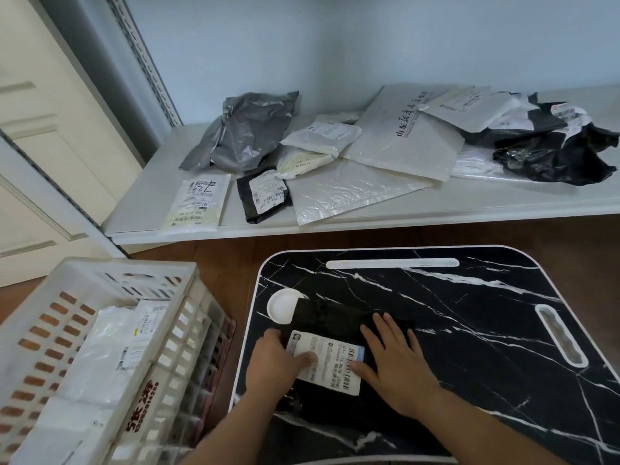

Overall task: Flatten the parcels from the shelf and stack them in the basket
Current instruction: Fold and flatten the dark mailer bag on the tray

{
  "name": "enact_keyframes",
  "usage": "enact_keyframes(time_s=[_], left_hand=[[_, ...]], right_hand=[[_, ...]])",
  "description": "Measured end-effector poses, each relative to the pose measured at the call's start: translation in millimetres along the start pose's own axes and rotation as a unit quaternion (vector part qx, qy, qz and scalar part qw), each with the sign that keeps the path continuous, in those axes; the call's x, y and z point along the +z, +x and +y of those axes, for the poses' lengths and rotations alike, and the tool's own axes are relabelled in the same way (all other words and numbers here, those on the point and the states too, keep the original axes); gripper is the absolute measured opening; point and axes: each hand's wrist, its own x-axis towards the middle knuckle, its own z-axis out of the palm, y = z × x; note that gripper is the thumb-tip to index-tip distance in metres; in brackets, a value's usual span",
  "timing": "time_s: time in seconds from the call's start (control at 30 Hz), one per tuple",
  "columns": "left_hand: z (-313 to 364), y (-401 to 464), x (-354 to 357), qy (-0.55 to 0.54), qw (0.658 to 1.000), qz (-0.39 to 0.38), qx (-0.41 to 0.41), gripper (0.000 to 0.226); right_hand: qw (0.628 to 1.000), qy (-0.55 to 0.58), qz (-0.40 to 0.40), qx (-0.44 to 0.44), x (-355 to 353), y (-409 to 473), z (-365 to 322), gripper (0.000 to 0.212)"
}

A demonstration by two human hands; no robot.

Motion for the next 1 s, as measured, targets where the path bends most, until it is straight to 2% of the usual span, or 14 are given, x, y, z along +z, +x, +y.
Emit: enact_keyframes(time_s=[0.1,0.2,0.3,0.37,0.4,0.47,0.5,0.53,0.6,0.67,0.8,0.9,0.97,1.0], left_hand=[[-4.6,-4.0,-11.4,-0.179,0.972,-0.126,-0.08,0.023],[2.5,-12.1,-31.7,-0.264,0.948,-0.163,-0.071,0.019],[8.6,-15.6,-59.1,-0.308,0.936,-0.164,-0.041,0.022],[9.8,-20.2,-78.3,-0.34,0.927,-0.16,-0.006,0.026],[9.9,-22.2,-86.0,-0.355,0.922,-0.154,0.011,0.025],[6.9,-25.6,-101.9,-0.387,0.912,-0.131,0.034,0.023],[5.3,-26.8,-109.4,-0.402,0.907,-0.117,0.035,0.024],[3.6,-28.5,-117.4,-0.416,0.903,-0.104,0.032,0.027],[-5.6,-30.2,-136.8,-0.438,0.896,-0.072,0.018,0.03],[-16.1,-30.0,-158.6,-0.453,0.891,-0.044,0.009,0.027],[-43.2,-25.0,-207.2,-0.489,0.872,0.022,0.015,0.02],[-75.4,-20.1,-244.7,-0.528,0.84,0.128,0.003,0.044],[-97.9,-15.3,-260.8,-0.587,0.801,0.114,-0.03,0.056],[-104.1,-16.0,-265.1,-0.611,0.787,0.081,-0.037,0.052]], right_hand=[[1.0,0.023,0.008,0.016,-8.0,-9.6,-6.0,0.133],[0.99,0.099,0.058,0.083,-29.8,-18.9,-14.3,0.119],[0.954,0.243,0.069,0.159,-45.9,-16.6,-15.4,0.127],[0.891,0.415,0.064,0.173,-59.1,-15.5,-22.1,0.132],[0.836,0.523,0.059,0.158,-64.3,-15.5,-26.0,0.126],[0.715,0.689,0.02,0.119,-78.0,-15.1,-40.3,0.086],[0.687,0.721,-0.017,0.087,-84.8,-17.5,-46.8,0.073],[0.685,0.724,-0.056,0.057,-93.0,-20.6,-55.0,0.074],[0.705,0.701,-0.113,0.012,-105.5,-23.5,-75.4,0.09],[0.733,0.667,-0.135,-0.009,-113.4,-20.5,-100.9,0.082],[0.751,0.653,-0.097,-0.023,-124.7,-0.2,-163.6,0.074],[0.731,0.679,-0.057,-0.035,-128.4,20.0,-216.6,0.052],[0.71,0.702,-0.035,-0.029,-123.3,35.1,-253.6,0.04],[0.709,0.705,-0.028,-0.024,-118.1,40.9,-271.0,0.037]])
